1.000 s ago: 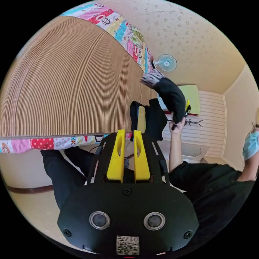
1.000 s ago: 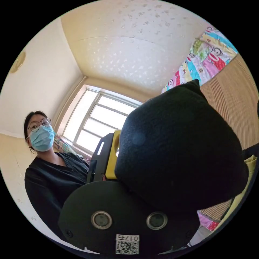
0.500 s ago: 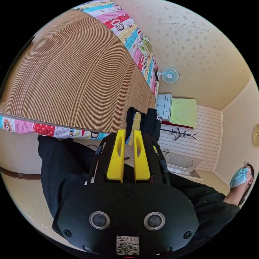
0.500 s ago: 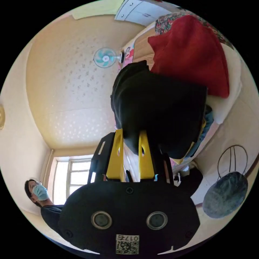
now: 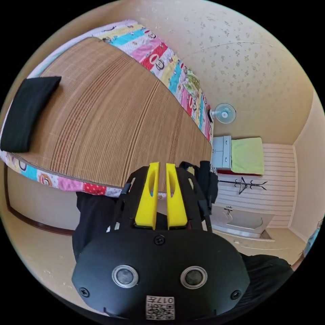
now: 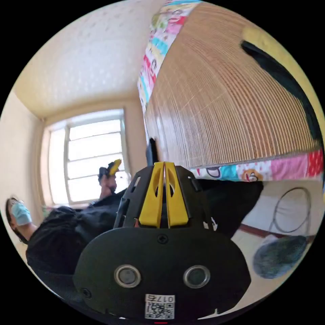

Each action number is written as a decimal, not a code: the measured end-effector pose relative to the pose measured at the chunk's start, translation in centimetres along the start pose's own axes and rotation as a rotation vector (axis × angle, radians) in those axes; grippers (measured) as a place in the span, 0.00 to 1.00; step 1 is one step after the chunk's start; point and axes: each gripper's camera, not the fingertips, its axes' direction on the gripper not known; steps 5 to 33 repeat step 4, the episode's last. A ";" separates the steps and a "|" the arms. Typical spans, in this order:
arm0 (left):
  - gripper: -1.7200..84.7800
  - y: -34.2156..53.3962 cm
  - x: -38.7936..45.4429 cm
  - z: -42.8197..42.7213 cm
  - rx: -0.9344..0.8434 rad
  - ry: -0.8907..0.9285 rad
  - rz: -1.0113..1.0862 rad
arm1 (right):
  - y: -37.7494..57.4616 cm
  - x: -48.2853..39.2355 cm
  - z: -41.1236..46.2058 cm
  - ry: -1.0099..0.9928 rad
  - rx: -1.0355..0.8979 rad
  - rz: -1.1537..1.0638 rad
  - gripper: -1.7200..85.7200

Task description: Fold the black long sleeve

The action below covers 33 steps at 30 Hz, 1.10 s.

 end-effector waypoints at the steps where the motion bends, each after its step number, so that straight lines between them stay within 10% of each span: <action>1: 0.07 -1.1 0.1 -1.4 0.027 -0.017 0.012 | -2.4 -4.2 2.8 0.307 -0.200 -0.075 0.02; 4: 0.06 -3.7 -0.5 -4.4 0.076 -0.088 0.035 | -5.2 -8.5 9.1 0.845 -0.542 -0.126 0.02; 33: 0.06 -3.7 -0.5 -4.4 0.076 -0.088 0.035 | -5.2 -8.5 9.1 0.845 -0.542 -0.126 0.02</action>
